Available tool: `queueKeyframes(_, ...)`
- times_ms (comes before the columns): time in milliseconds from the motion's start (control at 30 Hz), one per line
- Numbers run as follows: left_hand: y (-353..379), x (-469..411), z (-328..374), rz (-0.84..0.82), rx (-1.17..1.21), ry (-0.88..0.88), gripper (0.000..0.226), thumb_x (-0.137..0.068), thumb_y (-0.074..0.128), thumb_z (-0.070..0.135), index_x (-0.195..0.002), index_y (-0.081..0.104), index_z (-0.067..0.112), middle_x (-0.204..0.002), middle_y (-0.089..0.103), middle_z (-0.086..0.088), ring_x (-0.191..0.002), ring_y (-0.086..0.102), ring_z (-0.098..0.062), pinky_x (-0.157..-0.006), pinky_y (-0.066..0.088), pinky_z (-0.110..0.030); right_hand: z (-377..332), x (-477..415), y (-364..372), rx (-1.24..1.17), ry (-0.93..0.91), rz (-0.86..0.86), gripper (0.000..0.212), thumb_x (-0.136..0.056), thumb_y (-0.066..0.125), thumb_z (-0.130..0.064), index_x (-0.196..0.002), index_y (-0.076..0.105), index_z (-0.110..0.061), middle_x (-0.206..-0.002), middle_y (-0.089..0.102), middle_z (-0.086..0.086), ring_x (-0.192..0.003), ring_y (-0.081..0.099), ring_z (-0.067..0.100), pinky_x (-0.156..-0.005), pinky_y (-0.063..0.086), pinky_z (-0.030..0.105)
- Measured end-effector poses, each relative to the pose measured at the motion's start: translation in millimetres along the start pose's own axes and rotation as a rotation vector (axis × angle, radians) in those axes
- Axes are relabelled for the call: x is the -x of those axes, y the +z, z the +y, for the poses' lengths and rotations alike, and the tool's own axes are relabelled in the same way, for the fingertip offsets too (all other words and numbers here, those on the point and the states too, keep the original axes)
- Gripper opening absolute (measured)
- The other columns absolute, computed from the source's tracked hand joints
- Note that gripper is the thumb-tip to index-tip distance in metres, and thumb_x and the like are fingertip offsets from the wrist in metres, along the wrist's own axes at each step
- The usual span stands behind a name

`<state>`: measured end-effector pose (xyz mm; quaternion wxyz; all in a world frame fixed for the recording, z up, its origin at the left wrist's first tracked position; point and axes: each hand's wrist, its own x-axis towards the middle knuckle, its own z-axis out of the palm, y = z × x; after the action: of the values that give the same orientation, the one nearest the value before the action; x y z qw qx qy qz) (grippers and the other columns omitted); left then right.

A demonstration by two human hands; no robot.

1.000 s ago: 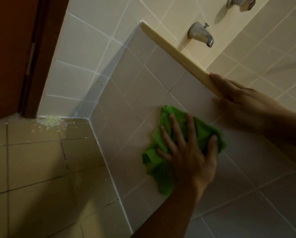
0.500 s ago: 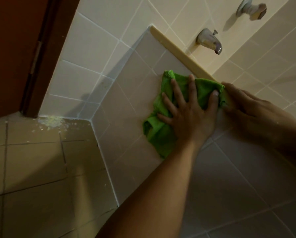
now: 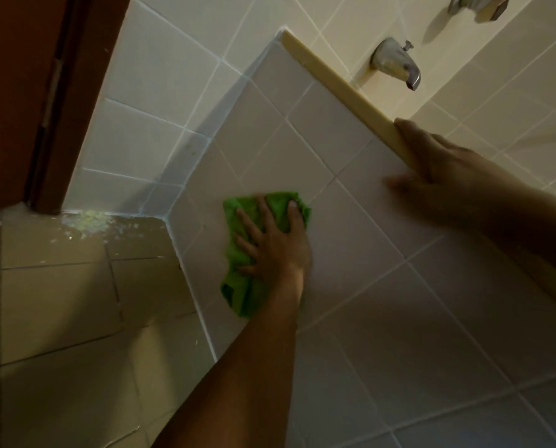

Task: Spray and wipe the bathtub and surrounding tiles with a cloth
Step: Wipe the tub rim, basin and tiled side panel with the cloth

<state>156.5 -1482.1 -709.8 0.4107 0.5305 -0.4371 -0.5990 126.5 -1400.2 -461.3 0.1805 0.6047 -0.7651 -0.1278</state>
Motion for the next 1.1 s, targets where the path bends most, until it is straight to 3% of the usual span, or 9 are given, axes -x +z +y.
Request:
queueKeyframes(167,-1.3,1.0,-50.9,-0.049,0.007,-0.166,0.072,-0.094,0.018,0.079,-0.156,-0.006,0.054,-0.17,-0.015,0.012,-0.157,-0.007,-0.028,-0.118,0.003,-0.07,-11.2,-15.7,-4.3,-0.077,0.023,-0.016,0.08,-0.095,0.055,-0.055,-0.159,0.009,-0.042,-0.156,0.039,0.008,-0.134,0.045,0.034,-0.107,0.036,0.043)
queueKeyframes(500,-3.9,45.9,-139.0,-0.155,-0.052,-0.287,0.084,-0.091,0.009,0.082,-0.16,-0.008,0.038,-0.171,-0.014,0.003,-0.158,-0.009,-0.026,-0.124,-0.004,-0.049,-14.8,-17.7,-5.4,-0.058,0.062,-0.04,0.081,-0.093,0.052,-0.06,-0.158,0.006,-0.047,-0.16,0.033,0.003,-0.134,0.043,0.034,-0.107,0.034,0.044)
queueKeyframes(633,-14.9,61.7,-149.7,-0.191,-0.129,-0.208,0.114,-0.064,-0.023,0.09,-0.162,-0.007,0.033,-0.169,-0.021,0.004,-0.157,-0.014,-0.024,-0.126,-0.007,-0.047,-16.7,-18.4,-6.2,-0.044,0.072,-0.036,0.082,-0.093,0.053,-0.058,-0.159,0.006,-0.044,-0.16,0.033,0.005,-0.135,0.043,0.036,-0.109,0.033,0.043)
queueKeyframes(767,-15.8,80.6,-134.1,-0.23,-0.24,-0.294,0.132,-0.04,-0.04,0.093,-0.158,-0.015,0.039,-0.17,-0.016,0.007,-0.157,0.002,-0.029,-0.123,0.01,-0.056,-18.2,-19.9,-6.2,-0.052,0.056,-0.03,0.084,-0.093,0.054,-0.057,-0.16,0.007,-0.043,-0.161,0.033,0.005,-0.136,0.042,0.036,-0.109,0.033,0.042)
queueKeyframes(833,-16.6,89.4,-127.5,-0.28,-0.234,-0.285,0.109,-0.063,-0.027,0.092,-0.158,-0.018,0.039,-0.168,-0.021,0.01,-0.157,-0.001,-0.027,-0.123,0.01,-0.055,-17.0,-19.4,-6.6,-0.078,0.05,-0.033,0.084,-0.093,0.056,-0.056,-0.16,0.006,-0.044,-0.163,0.03,0.004,-0.14,0.039,0.035,-0.11,0.032,0.041)
queueKeyframes(933,-20.8,97.7,-116.4,-0.3,-0.166,-0.202,0.064,-0.104,0.01,0.061,-0.158,-0.015,0.037,-0.168,-0.023,0.008,-0.157,-0.007,-0.027,-0.124,0.004,-0.054,-15.7,-20.6,-8.0,-0.126,0.042,-0.052,0.084,-0.093,0.058,-0.054,-0.159,0.006,-0.047,-0.162,0.031,0.004,-0.14,0.04,0.034,-0.11,0.032,0.04)
queueKeyframes(1000,-20.2,103.6,-106.0,-0.305,-0.142,-0.124,0.067,-0.088,-0.01,0.079,-0.144,-0.03,0.047,-0.16,-0.037,0.011,-0.157,-0.012,-0.028,-0.124,0.001,-0.055,-11.8,-22.7,-10.1,-0.164,0.058,-0.074,0.083,-0.094,0.06,-0.053,-0.156,0.006,-0.052,-0.156,0.039,0.009,-0.133,0.045,0.034,-0.104,0.036,0.039)
queueKeyframes(1067,-20.3,109.3,-91.4,-0.26,-0.178,-0.057,0.086,-0.045,-0.04,0.09,-0.125,-0.041,0.058,-0.144,-0.052,0.019,-0.156,-0.016,-0.03,-0.123,-0.001,-0.055,-7.7,-23.9,-11.6,-0.236,0.071,-0.099,0.081,-0.094,0.063,-0.051,-0.153,0.008,-0.059,-0.15,0.044,0.012,-0.126,0.05,0.034,-0.099,0.039,0.039)
queueKeyframes(1100,-19.7,110.0,-83.3,-0.278,-0.178,-0.008,0.082,-0.046,-0.039,0.09,-0.122,-0.042,0.061,-0.139,-0.055,0.023,-0.155,-0.019,-0.032,-0.121,-0.003,-0.057,-5.4,-24.5,-11.3,-0.273,0.072,-0.109,0.081,-0.094,0.064,-0.05,-0.152,0.009,-0.062,-0.149,0.044,0.013,-0.122,0.052,0.034,-0.097,0.042,0.039)
